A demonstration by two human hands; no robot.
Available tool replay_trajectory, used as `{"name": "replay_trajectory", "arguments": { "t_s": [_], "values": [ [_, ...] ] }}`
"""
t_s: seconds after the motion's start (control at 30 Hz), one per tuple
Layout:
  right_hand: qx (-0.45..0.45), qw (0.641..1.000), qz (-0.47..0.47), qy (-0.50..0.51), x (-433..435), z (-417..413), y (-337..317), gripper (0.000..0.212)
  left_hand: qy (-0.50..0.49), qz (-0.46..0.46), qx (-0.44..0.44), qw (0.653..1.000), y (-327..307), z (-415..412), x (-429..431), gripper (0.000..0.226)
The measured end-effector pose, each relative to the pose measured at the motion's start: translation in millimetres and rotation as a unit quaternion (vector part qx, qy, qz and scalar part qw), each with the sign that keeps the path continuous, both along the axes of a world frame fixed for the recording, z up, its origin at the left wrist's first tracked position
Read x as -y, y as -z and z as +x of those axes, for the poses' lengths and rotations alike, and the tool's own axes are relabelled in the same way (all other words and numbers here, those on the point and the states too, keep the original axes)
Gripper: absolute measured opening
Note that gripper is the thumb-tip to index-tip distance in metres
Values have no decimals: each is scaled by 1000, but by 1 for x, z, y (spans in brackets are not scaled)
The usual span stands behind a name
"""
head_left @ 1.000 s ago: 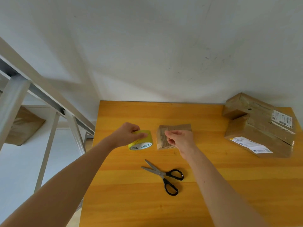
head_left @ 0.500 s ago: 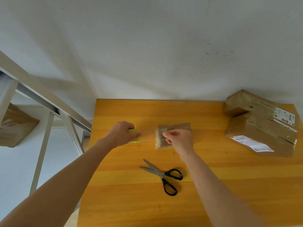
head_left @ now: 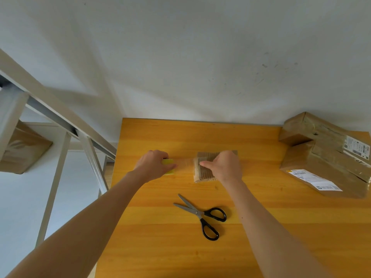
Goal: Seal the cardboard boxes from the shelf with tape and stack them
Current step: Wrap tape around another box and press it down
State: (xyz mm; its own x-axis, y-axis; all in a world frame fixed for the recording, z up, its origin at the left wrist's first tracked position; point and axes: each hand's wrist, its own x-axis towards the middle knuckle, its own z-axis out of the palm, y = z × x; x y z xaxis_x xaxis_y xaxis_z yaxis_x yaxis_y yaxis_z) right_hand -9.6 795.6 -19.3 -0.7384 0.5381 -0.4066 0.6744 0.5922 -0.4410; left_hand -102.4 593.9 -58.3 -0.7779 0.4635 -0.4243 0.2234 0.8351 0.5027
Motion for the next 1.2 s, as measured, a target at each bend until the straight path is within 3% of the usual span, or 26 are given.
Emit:
{"name": "replay_trajectory", "arguments": {
  "t_s": [0.07, 0.17, 0.2, 0.27, 0.33, 0.43, 0.53, 0.63, 0.77, 0.87, 1.03, 1.2],
  "values": [
    [48, 998, 41, -8, -9, 0, -1, 56, 4, -5, -2, 1000, -1, -1, -1, 39],
    [8, 994, 105, -42, -9, 7, -1, 45, 11, -9, -5, 1000, -1, -2, -2, 36],
    [-38, 986, 142, -76, -6, 8, 0, 48, 13, -10, -5, 1000, 0, -1, -2, 35],
    [-69, 969, 138, -195, 3, 6, 3, 74, 13, -9, -7, 1000, 1, -1, -4, 35],
    [-26, 940, 107, -322, 13, 3, 10, 91, 16, -11, -6, 1000, 0, -2, -6, 37],
    [13, 914, 110, -390, 16, 4, 28, 102, 18, -22, -8, 1000, -2, -2, -7, 44],
    [45, 906, 124, -403, 15, 2, 38, 119, 21, -34, 1, 999, -3, -2, -6, 44],
    [49, 895, 153, -416, 15, 0, 42, 132, 93, -49, 5, 994, -2, -4, -2, 49],
    [16, 887, 201, -416, 15, 2, 41, 103, 176, -74, 14, 981, -4, -3, 5, 84],
    [-7, 881, 209, -425, 11, 5, 35, 99, 192, -87, -65, 975, -5, 3, 7, 62],
    [-47, 899, 177, -397, 7, 6, 15, 108, 207, -115, -178, 955, -21, 0, 11, 68],
    [-111, 943, 60, -309, 12, 4, -3, 108, 131, -86, -229, 961, -49, -5, 8, 86]
  ]
}}
